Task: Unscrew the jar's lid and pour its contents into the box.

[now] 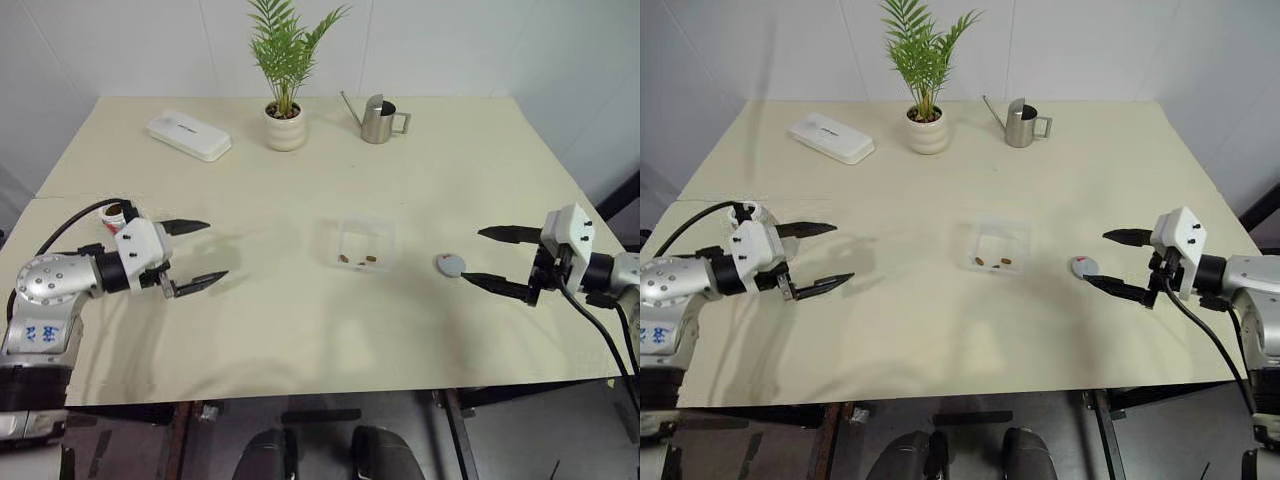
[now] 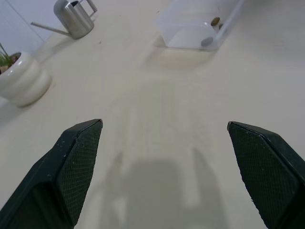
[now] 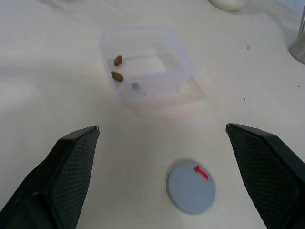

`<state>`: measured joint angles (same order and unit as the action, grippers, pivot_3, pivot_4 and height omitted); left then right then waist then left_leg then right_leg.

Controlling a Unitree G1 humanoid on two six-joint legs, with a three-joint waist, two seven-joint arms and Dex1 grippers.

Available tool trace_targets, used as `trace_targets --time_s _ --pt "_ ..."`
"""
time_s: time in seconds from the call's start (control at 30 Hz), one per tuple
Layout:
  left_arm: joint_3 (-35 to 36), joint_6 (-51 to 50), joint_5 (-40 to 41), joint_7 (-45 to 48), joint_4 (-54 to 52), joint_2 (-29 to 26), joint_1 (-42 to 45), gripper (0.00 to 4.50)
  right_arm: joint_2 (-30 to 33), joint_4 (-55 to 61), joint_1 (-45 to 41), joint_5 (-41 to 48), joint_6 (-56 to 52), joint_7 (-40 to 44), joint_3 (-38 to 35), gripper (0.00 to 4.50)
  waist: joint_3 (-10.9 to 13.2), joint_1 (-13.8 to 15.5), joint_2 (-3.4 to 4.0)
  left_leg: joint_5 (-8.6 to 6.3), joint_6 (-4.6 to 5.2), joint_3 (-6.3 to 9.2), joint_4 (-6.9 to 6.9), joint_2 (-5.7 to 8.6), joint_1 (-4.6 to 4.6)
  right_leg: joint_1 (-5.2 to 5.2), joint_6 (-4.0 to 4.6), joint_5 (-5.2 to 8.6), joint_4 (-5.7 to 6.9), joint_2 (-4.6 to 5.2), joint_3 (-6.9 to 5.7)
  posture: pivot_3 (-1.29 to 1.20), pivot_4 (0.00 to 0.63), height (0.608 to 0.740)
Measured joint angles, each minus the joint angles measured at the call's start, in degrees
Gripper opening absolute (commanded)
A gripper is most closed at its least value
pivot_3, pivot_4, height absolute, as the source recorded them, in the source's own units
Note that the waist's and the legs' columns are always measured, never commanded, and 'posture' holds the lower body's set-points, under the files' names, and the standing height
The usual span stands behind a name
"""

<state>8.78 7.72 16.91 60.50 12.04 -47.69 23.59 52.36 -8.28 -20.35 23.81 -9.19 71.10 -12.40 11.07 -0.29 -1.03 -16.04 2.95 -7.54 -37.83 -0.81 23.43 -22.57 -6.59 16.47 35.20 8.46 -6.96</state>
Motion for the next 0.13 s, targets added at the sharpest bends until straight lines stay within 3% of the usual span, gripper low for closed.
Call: trace_targets --time_s 0.13 --pt "-1.46 0.57 -0.28 1.41 2.78 2.01 1.03 4.49 0.01 3.95 3.56 1.01 -2.15 -0.54 -0.98 4.50 0.00 0.00 0.00 0.00 0.05 -0.11 0.03 -0.01 0.00 -0.02 -0.01 -0.01 -0.02 -0.02 0.01 0.00 0.150 0.740"
